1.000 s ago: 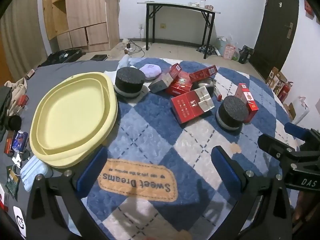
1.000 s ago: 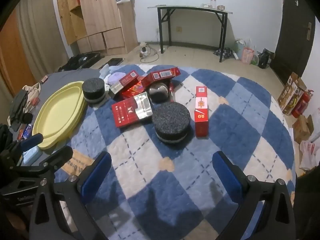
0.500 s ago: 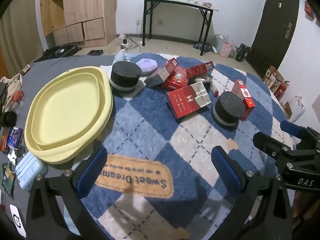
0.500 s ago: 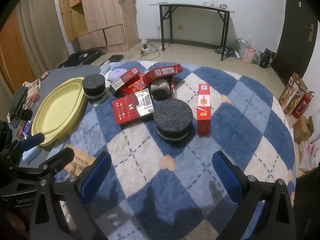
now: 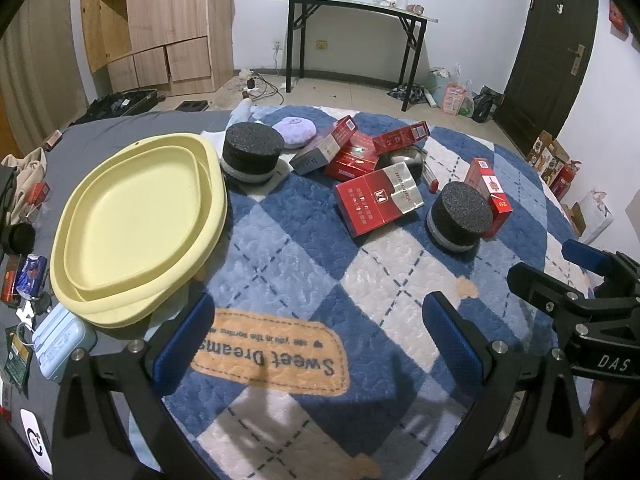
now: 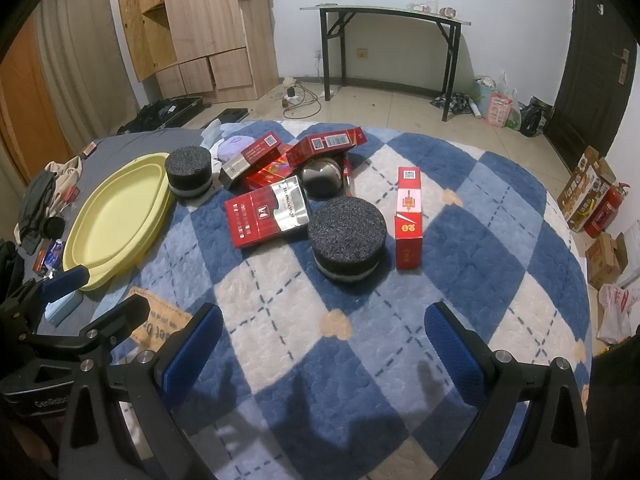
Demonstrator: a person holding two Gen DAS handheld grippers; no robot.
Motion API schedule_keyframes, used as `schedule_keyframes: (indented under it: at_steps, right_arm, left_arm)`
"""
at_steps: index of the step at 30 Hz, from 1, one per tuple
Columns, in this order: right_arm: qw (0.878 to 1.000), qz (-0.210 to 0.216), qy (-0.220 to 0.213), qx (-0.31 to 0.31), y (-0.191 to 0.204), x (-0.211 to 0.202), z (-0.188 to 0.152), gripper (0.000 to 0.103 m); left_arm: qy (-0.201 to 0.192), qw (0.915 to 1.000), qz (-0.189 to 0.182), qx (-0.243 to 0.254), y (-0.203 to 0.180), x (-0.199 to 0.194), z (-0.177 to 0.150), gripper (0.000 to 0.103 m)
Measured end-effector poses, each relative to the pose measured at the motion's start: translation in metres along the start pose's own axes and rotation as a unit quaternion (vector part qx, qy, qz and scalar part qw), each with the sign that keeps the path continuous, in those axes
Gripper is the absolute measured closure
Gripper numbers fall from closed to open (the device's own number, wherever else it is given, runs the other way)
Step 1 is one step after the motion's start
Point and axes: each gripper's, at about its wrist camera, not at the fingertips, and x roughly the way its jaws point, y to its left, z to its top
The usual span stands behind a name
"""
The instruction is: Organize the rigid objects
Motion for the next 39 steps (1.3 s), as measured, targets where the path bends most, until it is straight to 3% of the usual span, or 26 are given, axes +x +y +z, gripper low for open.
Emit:
schedule_keyframes:
  at_steps: [39]
  right_arm:
    - [1.0, 0.004, -0.001, 0.001, -0.0004, 0.0014, -0.0008, 0.0]
  left_arm:
    - [0.01, 0.9999, -0.006, -0.009, -0.0008, 0.0032, -0.0015, 0.0]
